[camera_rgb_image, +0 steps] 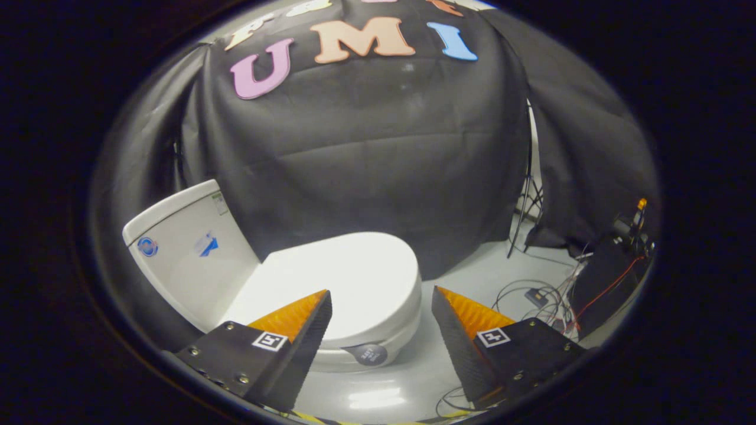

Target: Open the toilet lid.

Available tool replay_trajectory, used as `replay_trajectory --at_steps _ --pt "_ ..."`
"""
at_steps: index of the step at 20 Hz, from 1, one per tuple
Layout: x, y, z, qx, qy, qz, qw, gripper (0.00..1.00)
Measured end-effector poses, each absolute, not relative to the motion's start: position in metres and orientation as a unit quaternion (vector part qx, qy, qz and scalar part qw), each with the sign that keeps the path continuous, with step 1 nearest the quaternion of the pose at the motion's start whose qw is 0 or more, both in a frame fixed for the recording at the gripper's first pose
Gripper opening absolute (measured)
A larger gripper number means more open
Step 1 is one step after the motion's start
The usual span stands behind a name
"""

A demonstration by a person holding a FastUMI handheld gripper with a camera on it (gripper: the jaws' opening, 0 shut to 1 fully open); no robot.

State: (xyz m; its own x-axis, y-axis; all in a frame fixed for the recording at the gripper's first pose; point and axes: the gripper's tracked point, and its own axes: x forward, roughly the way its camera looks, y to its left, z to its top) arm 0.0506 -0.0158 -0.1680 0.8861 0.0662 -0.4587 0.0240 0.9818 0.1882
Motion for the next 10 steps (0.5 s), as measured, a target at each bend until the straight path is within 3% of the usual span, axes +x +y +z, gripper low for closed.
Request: replay_trajectory --at_steps 7,10 --pt "0.041 -0.010 -0.235 0.136 0.336 0.005 0.932 1.00" --pt "0.039 0.008 -0.255 0.242 0.367 0.018 0.898 1.00"
